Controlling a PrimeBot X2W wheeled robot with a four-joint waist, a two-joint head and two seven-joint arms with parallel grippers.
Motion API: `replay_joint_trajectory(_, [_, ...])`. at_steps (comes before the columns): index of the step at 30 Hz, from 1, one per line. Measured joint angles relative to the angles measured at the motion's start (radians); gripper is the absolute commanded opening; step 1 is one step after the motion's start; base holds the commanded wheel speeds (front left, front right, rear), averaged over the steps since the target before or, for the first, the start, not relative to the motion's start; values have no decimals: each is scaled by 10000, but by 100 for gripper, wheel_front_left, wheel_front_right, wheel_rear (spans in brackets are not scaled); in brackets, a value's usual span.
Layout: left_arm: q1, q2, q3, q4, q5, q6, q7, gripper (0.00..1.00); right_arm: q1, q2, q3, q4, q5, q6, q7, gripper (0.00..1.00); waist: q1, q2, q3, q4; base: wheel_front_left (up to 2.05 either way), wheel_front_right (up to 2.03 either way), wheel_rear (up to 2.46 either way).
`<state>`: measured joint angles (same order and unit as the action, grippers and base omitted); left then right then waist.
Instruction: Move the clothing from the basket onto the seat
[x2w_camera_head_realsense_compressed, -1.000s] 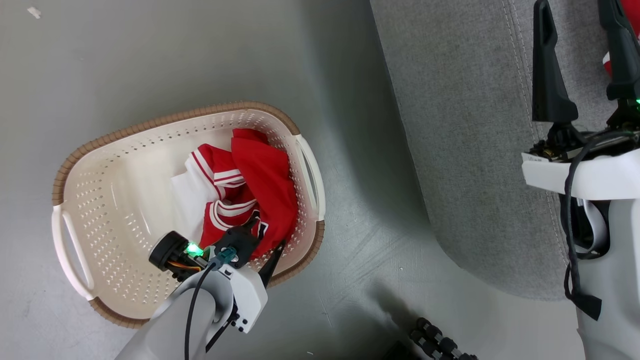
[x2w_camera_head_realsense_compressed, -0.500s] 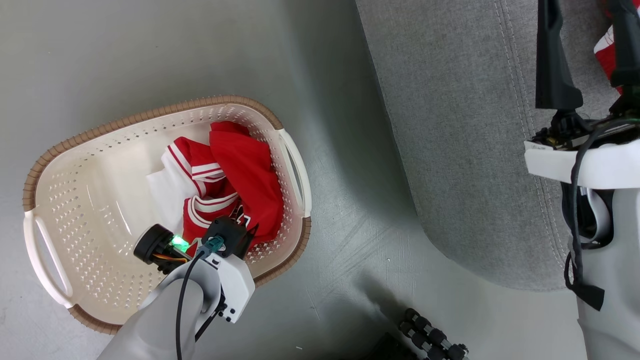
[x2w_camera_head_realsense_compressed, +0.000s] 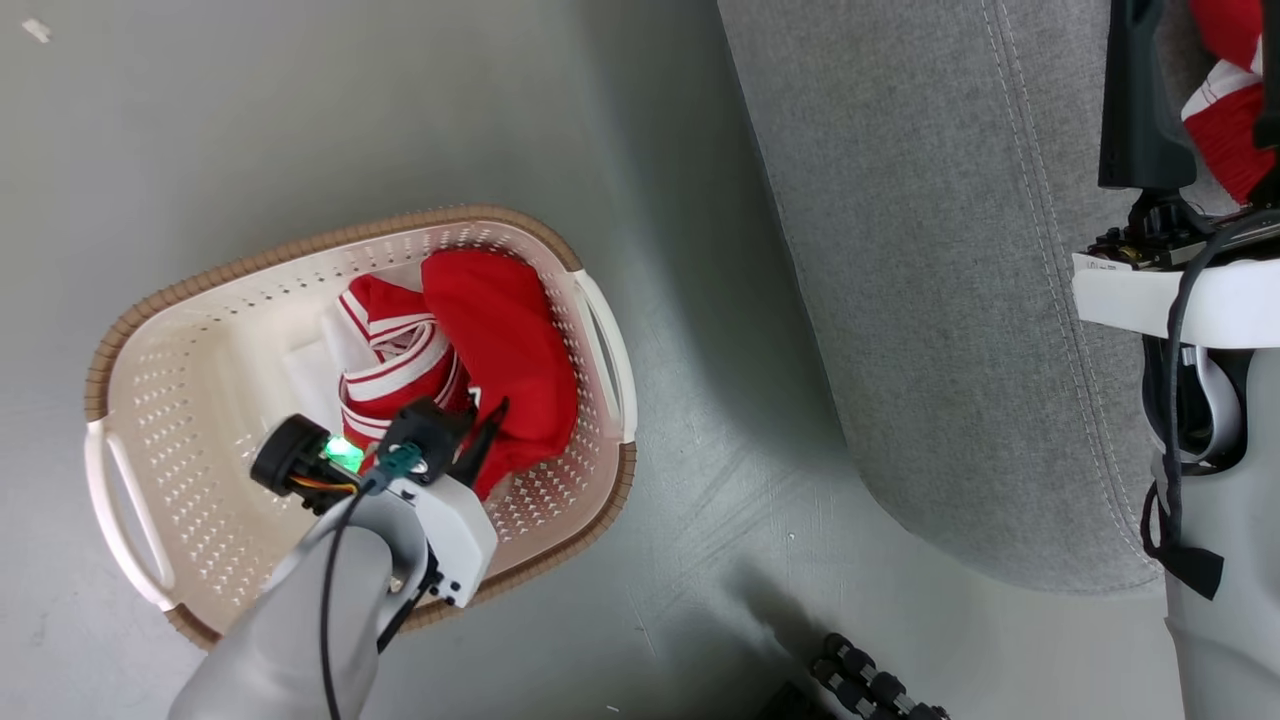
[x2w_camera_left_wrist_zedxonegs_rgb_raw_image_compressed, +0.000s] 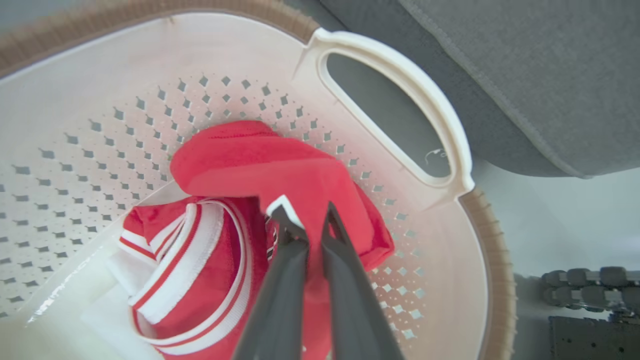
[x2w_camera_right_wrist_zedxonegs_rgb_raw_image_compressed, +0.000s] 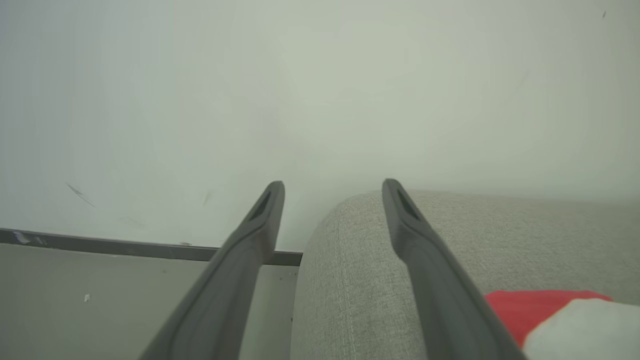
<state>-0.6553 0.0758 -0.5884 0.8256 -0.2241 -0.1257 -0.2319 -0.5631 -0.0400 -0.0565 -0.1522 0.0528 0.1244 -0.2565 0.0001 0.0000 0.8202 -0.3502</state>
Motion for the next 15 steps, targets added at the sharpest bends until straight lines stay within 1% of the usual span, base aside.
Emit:
replay_joint_trajectory(6, [-57,297,364,-577,-155,148,-163,0,-3,0,-100,44,-6,0,0,100,0,0,-276,196,0,0,0])
replay_joint_trajectory(15, [109,316,840,-1829,-309,403,-174,0,-2,-2,-226,286,-286,0,0,100,0,0,-837,574,0,0,0])
